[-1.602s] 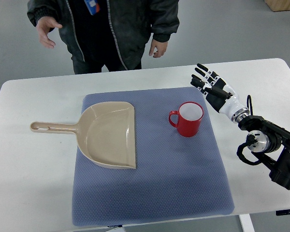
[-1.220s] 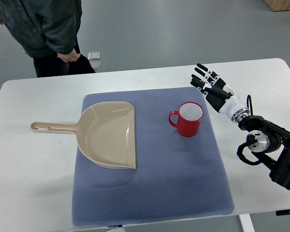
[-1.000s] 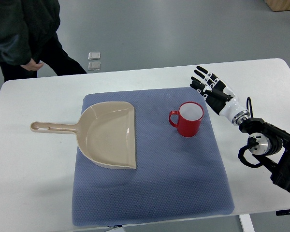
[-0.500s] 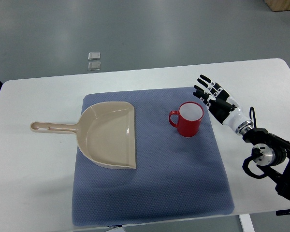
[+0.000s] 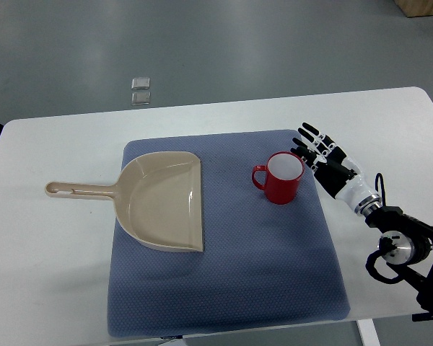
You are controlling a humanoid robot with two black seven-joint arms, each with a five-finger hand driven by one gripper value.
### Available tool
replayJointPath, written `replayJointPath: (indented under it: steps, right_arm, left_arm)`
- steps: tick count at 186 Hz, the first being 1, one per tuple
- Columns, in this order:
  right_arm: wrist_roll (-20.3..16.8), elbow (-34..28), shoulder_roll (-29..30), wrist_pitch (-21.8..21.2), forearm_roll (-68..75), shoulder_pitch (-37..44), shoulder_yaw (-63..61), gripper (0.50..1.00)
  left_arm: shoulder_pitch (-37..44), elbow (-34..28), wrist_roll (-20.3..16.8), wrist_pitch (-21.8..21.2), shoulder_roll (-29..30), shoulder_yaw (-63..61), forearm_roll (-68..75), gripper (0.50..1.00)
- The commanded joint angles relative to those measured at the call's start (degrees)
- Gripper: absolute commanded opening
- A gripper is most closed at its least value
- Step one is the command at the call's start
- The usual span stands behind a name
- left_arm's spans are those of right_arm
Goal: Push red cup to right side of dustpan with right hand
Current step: 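Move the right hand against the red mug's side farthest from the dustpan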
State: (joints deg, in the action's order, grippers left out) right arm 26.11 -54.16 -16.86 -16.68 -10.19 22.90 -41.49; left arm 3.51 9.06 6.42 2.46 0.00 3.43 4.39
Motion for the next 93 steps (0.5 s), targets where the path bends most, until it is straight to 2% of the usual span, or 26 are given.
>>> replayJointPath:
  steps: [1,93]
  right_arm:
    - [0.1,-0.8,0.1,0.1,0.0,-0.7,0.0,0.932]
    - [0.1,-1.4,2.4,0.7,-1.8,-2.1,0.2,0.932]
  left_arm:
    - [0.0,0.0,0.0,0.0,0.0,0.0,0.0,1.000]
    - [0.0,0.0,0.0,0.1,0.0,0.0,0.0,1.000]
